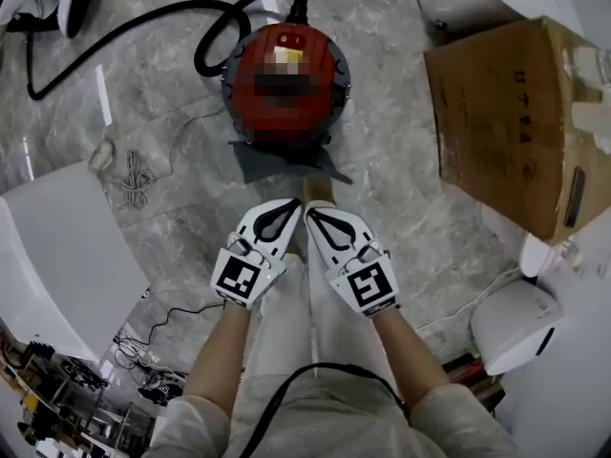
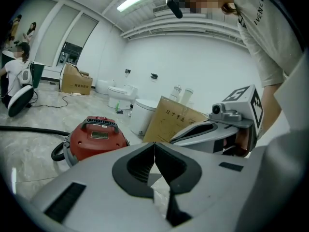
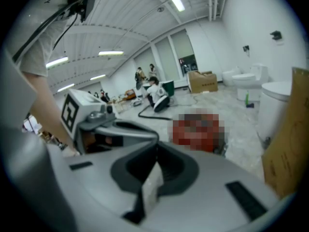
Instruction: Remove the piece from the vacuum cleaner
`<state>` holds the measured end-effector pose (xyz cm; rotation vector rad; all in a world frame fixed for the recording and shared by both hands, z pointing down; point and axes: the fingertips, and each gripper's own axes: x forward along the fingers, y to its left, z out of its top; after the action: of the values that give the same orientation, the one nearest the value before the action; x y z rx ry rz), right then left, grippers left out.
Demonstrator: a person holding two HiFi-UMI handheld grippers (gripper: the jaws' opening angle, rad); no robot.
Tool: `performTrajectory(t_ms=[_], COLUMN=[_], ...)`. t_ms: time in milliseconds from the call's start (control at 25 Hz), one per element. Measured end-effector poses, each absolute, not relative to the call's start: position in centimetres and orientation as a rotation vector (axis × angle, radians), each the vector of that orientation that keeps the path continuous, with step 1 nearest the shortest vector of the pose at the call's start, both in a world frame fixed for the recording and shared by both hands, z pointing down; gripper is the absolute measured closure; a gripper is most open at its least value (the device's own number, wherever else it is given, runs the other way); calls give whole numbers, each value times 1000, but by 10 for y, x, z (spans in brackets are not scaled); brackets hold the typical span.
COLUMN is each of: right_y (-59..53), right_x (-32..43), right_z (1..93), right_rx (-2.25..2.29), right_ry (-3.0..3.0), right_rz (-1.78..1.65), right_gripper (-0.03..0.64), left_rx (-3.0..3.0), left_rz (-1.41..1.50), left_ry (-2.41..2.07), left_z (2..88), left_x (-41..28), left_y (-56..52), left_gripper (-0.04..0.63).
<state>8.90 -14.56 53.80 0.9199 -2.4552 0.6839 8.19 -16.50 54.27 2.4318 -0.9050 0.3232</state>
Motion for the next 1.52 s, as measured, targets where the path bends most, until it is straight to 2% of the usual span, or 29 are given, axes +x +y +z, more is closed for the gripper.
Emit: performTrajectory(t_ms=[400, 520, 600, 680, 800, 880, 1120, 1440, 1480, 1520], right_y=[-161, -161, -162, -164, -166, -168, -169, -167, -166, -166], right_x=[83, 85, 90, 98, 107, 111, 115, 120, 120, 120], right_z=[588, 606, 622, 639, 665, 680, 724, 754, 755, 756], right_rx=[847, 761, 719, 687, 620, 579, 450, 348, 347, 353], right_ry=[-2429, -2379, -2316, -2248, -2165, -2129, -2042, -1986, -1987, -1988], right_rz=[687, 631, 584, 539, 516, 511, 518, 358, 349, 341], right_gripper=[602, 601, 601, 596, 497, 471, 398, 397, 415, 520], left_rx=[2438, 2492, 2549, 2577, 2561, 2533, 2434, 2324, 2314, 2309], left_rz=[450, 603, 772, 943, 1127, 1225, 1419, 1668, 1705, 1742], left_ry=[-862, -842, -822, -772, -664, -615, -453, -366, -376, -401], left_z=[592, 608, 618, 633, 657, 672, 710, 746, 748, 749], left_x=[81, 78, 73, 69, 67, 66, 70, 61, 57, 53], left_y=[-181, -185, -186, -185, -186, -190, -186, -163, -162, -164], left_gripper=[556, 467, 361, 283, 225, 199, 193, 195, 198, 219])
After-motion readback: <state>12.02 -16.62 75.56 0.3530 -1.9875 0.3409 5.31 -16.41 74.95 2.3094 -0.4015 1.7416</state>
